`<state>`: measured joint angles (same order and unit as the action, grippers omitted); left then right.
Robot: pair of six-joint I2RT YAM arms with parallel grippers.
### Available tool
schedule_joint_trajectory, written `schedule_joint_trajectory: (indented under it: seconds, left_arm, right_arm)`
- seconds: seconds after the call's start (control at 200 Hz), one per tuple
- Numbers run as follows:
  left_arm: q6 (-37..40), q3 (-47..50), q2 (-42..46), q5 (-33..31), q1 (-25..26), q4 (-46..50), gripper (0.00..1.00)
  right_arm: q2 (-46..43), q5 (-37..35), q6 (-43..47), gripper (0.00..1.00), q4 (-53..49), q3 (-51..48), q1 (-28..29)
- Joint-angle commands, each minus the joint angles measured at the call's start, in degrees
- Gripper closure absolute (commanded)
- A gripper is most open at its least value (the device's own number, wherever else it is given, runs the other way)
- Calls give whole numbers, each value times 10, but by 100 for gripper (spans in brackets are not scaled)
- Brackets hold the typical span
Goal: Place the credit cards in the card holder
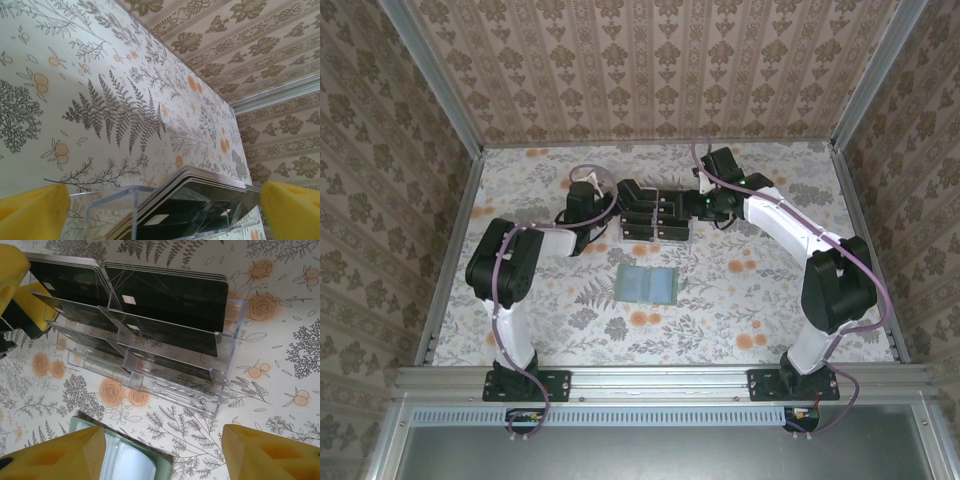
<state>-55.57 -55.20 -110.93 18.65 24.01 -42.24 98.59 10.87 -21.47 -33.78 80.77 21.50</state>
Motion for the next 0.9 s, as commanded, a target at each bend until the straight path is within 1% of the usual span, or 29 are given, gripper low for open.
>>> schedule_joint_trajectory:
  seconds: [0.0, 0.19, 0.33, 0.43, 0.505, 0.705, 0.895]
  left_arm:
    - [-7, -20, 11, -4, -19, 18, 0]
    - [23, -4, 83, -7, -62, 118, 0]
    - [53, -3, 139, -23, -80, 248, 0]
    - [90, -9, 178, -44, -81, 355, 0]
    - [109, -6, 206, -57, -81, 410, 0]
    - [136, 34, 278, -70, -82, 480, 0]
    - [126, 69, 311, -61, -85, 482, 0]
  right_arm:
    - [1, -22, 50, 37, -43, 28, 8]
    - [37, -105, 142, 40, -104, 83, 43]
    - [78, -150, 223, 43, -138, 123, 76]
    - [110, -172, 281, 45, -157, 148, 101]
    - [128, -190, 310, 46, -159, 160, 113]
    - [160, -201, 342, 48, -150, 174, 117]
    - [186, -202, 352, 51, -147, 187, 118]
